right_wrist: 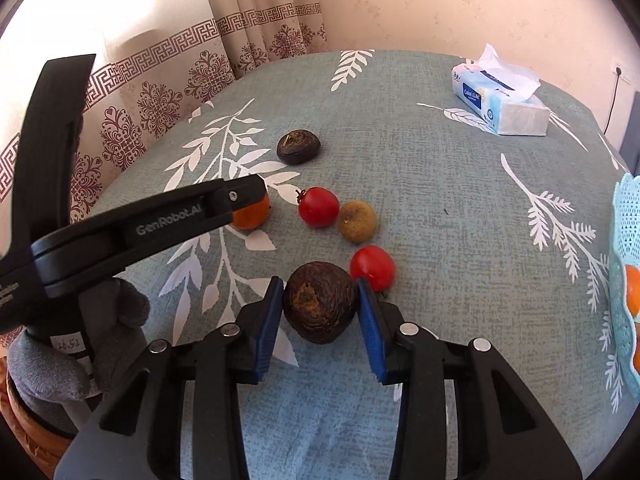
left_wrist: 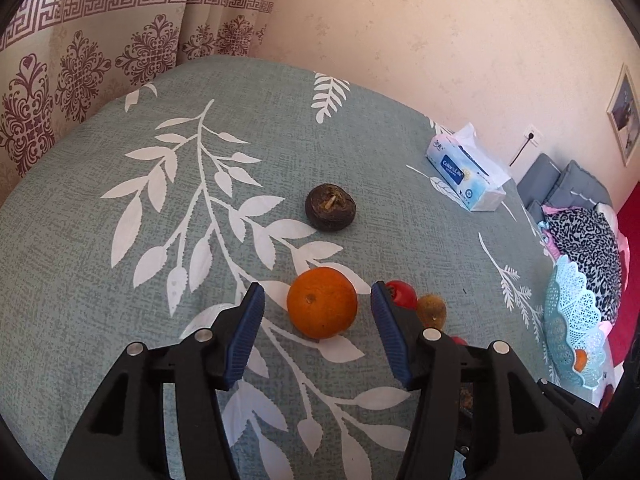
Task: Organize fruits
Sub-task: 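Grasp the dark brown round fruit with the right gripper while the left holds the orange, then carry the brown fruit into the blue basket and open the right gripper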
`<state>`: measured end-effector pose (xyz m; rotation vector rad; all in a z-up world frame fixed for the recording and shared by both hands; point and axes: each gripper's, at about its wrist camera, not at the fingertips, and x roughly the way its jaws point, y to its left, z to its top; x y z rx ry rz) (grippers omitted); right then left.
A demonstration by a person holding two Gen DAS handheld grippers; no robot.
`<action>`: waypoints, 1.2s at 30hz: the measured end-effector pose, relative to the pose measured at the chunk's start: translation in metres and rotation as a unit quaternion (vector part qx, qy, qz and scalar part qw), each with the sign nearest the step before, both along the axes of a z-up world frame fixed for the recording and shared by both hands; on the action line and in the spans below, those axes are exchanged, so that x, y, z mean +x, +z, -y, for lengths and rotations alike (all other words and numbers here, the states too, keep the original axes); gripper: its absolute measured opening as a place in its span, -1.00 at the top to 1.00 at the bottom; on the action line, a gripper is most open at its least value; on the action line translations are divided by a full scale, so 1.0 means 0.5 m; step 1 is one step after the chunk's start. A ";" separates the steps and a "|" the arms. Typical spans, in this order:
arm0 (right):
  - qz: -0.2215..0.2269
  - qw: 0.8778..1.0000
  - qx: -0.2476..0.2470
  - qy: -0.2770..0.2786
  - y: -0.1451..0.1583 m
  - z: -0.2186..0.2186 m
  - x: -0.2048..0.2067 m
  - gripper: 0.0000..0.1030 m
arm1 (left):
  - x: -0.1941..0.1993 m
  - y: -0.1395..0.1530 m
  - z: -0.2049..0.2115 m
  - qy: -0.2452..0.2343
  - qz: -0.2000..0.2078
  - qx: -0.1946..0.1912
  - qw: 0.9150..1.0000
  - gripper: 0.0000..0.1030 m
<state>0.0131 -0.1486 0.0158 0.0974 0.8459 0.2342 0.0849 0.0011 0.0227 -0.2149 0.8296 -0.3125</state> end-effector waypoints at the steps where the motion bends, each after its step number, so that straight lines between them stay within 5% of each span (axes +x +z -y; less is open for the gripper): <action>1: 0.001 1.000 0.001 -0.002 0.000 0.003 -0.005 0.25 | 0.001 -0.003 0.005 -0.004 -0.002 0.004 1.000 -0.08; 3: 0.001 1.000 0.005 -0.005 0.000 0.009 -0.014 0.25 | 0.002 -0.009 0.013 -0.010 -0.006 0.013 1.000 -0.05; 6: 0.002 1.000 0.011 -0.011 0.001 0.016 -0.027 0.25 | 0.004 -0.015 0.017 -0.018 -0.011 0.016 1.000 0.25; 23: 0.058 0.994 0.014 -0.096 0.074 0.120 -0.107 0.25 | -0.041 0.039 0.002 0.023 0.068 0.038 0.997 0.26; 36: 0.082 0.966 0.011 -0.244 0.100 0.315 -0.189 0.26 | -0.066 0.048 0.022 0.013 0.089 0.046 0.995 0.26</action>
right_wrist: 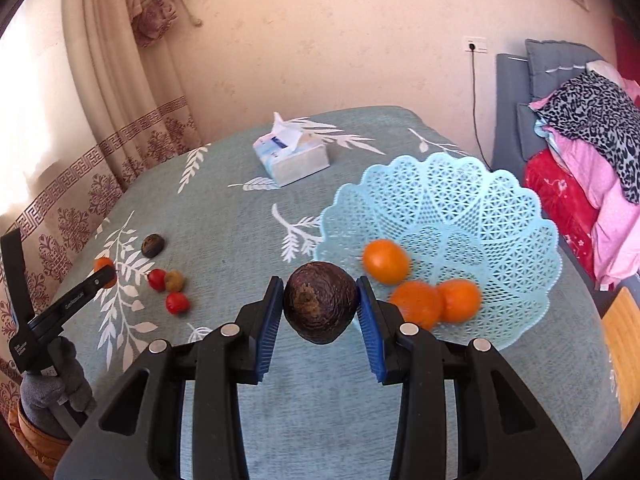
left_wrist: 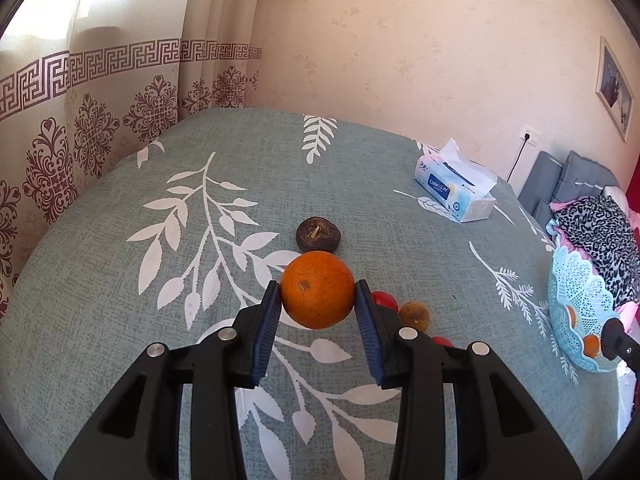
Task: Organize fruits
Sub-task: 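Carry the brown fruit into the blue basket and open the right gripper, then carry the held orange into the blue basket and open the left gripper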
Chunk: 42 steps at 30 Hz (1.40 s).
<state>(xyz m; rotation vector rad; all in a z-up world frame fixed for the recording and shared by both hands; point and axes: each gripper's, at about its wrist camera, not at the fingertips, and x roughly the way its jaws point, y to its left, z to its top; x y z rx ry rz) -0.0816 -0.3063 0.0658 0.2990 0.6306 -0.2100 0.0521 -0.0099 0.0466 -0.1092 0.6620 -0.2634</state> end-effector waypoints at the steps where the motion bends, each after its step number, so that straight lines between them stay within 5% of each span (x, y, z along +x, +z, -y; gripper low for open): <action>1: 0.001 1.000 0.001 -0.013 0.000 0.016 -0.008 0.26 | -0.003 0.000 0.001 -0.001 0.001 0.000 1.000 0.26; 9: 0.009 0.995 0.021 -0.097 -0.012 0.126 -0.055 0.24 | -0.024 -0.002 0.014 -0.011 0.008 0.004 1.000 0.26; 14: 0.025 0.991 0.027 -0.126 -0.010 0.156 -0.080 0.05 | -0.030 -0.003 0.015 -0.012 0.010 0.005 1.000 0.26; 24: 0.023 0.993 -0.002 -0.116 -0.016 0.146 -0.093 0.05 | -0.044 -0.001 0.021 -0.018 0.017 0.007 1.000 0.26; 33: -0.054 0.994 -0.089 -0.039 -0.063 0.107 -0.050 -0.11 | -0.041 -0.015 0.022 -0.007 0.008 0.014 1.000 0.26; 42: -0.047 0.986 -0.123 -0.099 -0.057 0.153 -0.063 -0.12 | -0.049 -0.004 0.037 -0.017 0.008 0.016 1.000 0.26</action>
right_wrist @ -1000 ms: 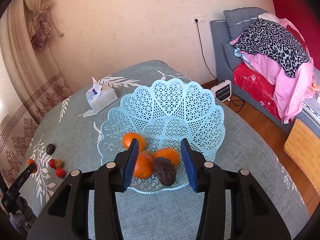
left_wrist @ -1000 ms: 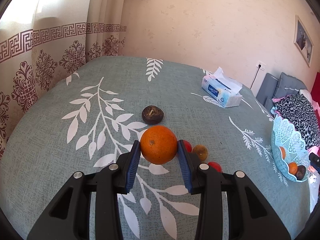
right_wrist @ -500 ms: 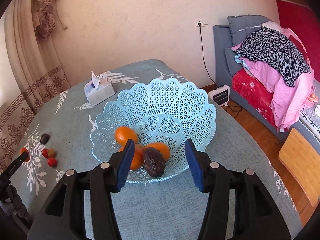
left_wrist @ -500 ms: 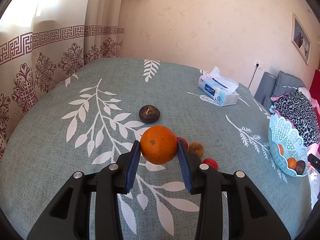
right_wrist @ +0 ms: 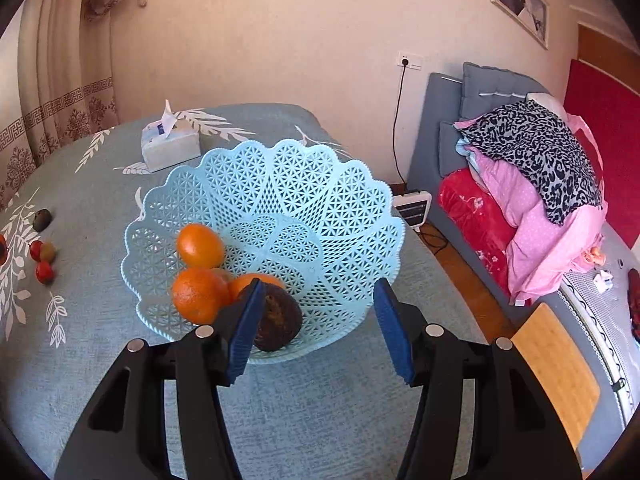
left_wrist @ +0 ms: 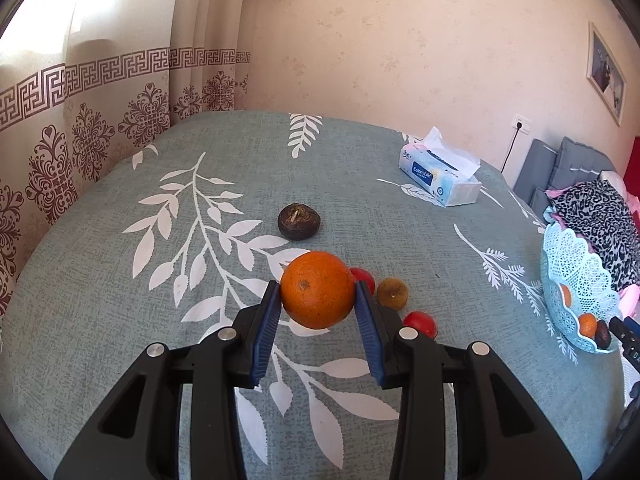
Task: Organize fruits
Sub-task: 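Carry the held orange into the blue basket and open the left gripper, then move the open left gripper back to the dark brown round fruit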
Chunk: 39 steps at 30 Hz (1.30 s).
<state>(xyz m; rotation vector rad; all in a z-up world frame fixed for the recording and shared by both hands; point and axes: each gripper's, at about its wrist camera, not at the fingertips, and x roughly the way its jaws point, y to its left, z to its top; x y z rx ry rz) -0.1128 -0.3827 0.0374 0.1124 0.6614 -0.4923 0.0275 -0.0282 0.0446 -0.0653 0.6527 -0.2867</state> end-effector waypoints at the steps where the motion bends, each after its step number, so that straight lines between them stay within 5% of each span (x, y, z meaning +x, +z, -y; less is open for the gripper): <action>1: 0.006 1.000 0.004 -0.007 0.002 0.010 -0.004 -0.12 | -0.003 0.003 0.006 -0.006 -0.001 -0.002 1.000 0.26; 5: 0.043 0.999 0.019 -0.022 0.014 0.033 -0.027 -0.13 | -0.023 0.018 0.043 -0.035 -0.001 -0.007 0.999 0.26; 9: 0.073 0.996 0.028 -0.032 0.004 0.034 -0.042 -0.37 | -0.047 0.035 0.098 -0.072 0.003 -0.010 0.997 0.26; 15: 0.101 0.995 0.006 -0.019 0.000 0.013 -0.056 -0.38 | -0.079 0.055 0.198 -0.138 0.011 -0.007 0.990 0.25; 32: 0.125 0.989 0.080 -0.026 -0.008 0.058 -0.071 -0.42 | -0.105 0.031 0.462 -0.260 -0.006 0.010 0.965 0.23; 33: 0.126 0.988 0.083 -0.026 -0.008 0.061 -0.072 -0.44 | -0.104 0.029 0.468 -0.263 -0.009 0.008 0.965 0.18; 35: 0.129 0.987 0.089 -0.025 -0.008 0.064 -0.074 -0.44 | -0.103 0.031 0.471 -0.262 -0.002 0.004 0.965 -0.24; 39: 0.133 0.986 0.098 -0.022 -0.009 0.067 -0.077 -0.45 | -0.099 0.035 0.466 -0.255 0.005 -0.001 0.967 -0.25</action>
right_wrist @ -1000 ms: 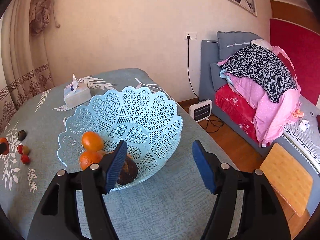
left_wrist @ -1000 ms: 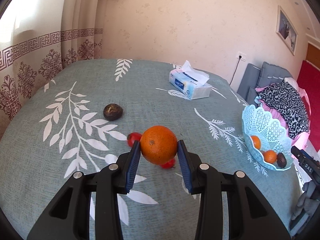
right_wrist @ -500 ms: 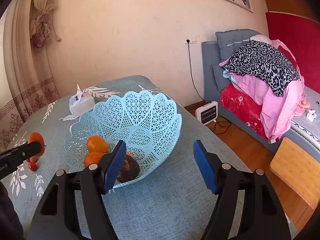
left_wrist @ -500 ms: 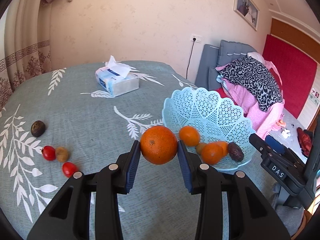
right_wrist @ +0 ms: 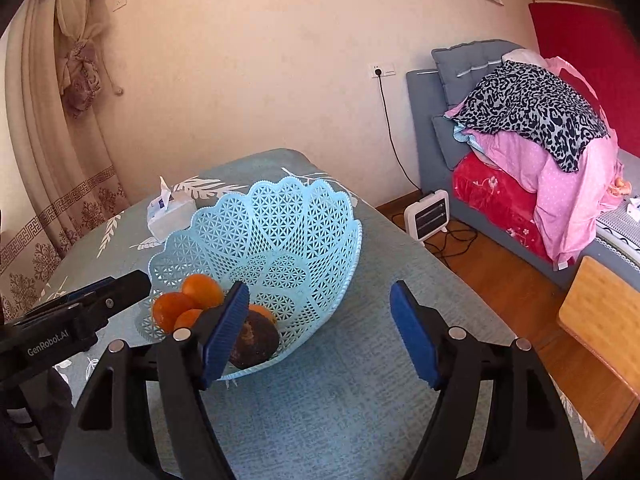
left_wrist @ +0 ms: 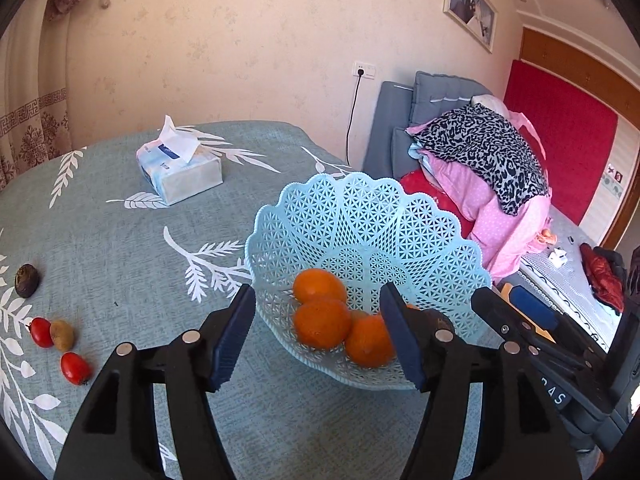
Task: Organize fruits
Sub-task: 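Move the open left gripper back to the dark brown round fruit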
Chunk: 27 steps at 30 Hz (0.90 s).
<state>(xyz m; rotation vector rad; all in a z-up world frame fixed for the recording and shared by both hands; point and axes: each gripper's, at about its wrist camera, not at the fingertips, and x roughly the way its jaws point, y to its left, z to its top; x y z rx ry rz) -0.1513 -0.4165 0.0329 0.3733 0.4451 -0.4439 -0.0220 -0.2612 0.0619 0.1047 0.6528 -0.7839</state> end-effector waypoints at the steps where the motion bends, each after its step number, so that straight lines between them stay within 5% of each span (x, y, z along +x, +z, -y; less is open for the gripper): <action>1: 0.001 1.000 0.001 0.001 0.000 0.000 0.000 -0.45 | 0.003 0.000 -0.003 0.004 0.002 0.000 1.000 -0.25; 7: 0.002 1.000 0.002 0.001 0.001 0.000 -0.001 -0.45 | 0.022 -0.005 -0.024 0.031 -0.008 0.004 0.999 -0.28; 16: 0.002 1.000 0.001 0.001 0.001 -0.001 0.000 -0.47 | 0.026 -0.010 -0.052 0.059 -0.007 0.009 0.998 -0.73; 27: 0.001 1.000 0.001 0.000 0.001 -0.001 0.000 -0.47 | 0.027 -0.009 -0.088 0.084 0.004 0.019 0.996 -0.79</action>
